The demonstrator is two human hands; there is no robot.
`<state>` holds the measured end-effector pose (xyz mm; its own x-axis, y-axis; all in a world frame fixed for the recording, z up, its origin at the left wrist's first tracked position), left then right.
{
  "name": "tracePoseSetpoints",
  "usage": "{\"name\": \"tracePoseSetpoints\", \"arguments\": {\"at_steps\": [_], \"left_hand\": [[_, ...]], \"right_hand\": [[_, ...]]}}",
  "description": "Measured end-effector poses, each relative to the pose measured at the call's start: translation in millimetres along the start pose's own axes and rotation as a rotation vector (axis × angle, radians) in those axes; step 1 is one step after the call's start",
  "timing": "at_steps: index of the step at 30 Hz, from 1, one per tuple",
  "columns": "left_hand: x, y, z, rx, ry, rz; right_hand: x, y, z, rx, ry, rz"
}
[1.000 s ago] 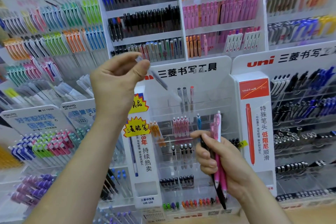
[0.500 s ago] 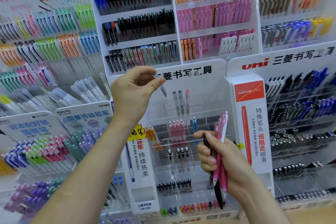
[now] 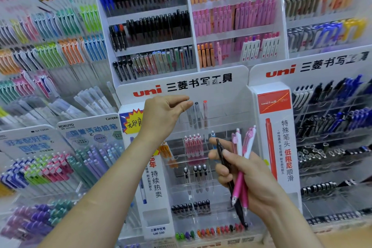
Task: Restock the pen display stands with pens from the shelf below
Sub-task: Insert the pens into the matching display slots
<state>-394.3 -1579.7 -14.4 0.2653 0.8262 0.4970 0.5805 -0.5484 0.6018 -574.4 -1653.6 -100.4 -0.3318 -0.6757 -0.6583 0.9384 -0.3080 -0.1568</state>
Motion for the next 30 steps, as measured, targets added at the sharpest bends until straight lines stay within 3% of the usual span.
{"name": "tracePoseSetpoints", "arguments": {"at_steps": [16,21,24,27,30], "left_hand": [[-0.9,8.3,-1.2,-0.013,0.215,0.282],[-0.9,3.5,-1.2,-0.048,0.266,0.261],[3.7,-9.1,-14.4,-0.236,0.382,0.113],[1.8,-33.5,-43.0,-0.289,0.177,0.106],[-12.5,-52.9,-61.1,-0.026,-0.156,0.356]], "right_hand": [[0.3,0.8,4.4,0.017,0.008,0.036],[0.5,0.7,3.1,0.035,-0.065,0.032],[0.1,-1.1,4.2,0.054,-0.101,0.046],[-1.0,-1.6,5.8,0.071,-0.131,0.090],[-6.9,-1.9,6.9,0.087,-0.199,0.182]]}}
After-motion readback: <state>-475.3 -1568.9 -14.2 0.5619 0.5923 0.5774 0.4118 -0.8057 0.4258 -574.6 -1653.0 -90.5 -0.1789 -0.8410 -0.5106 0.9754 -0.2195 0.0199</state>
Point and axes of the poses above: each hand's wrist, its own y-axis towards the middle knuckle, its own x-axis out of the back of the hand, z = x × y, the point moved 3 cm from there along y, towards the middle knuckle, and after that the axes turned 7 degrees about -x, right-handed, at the moved point
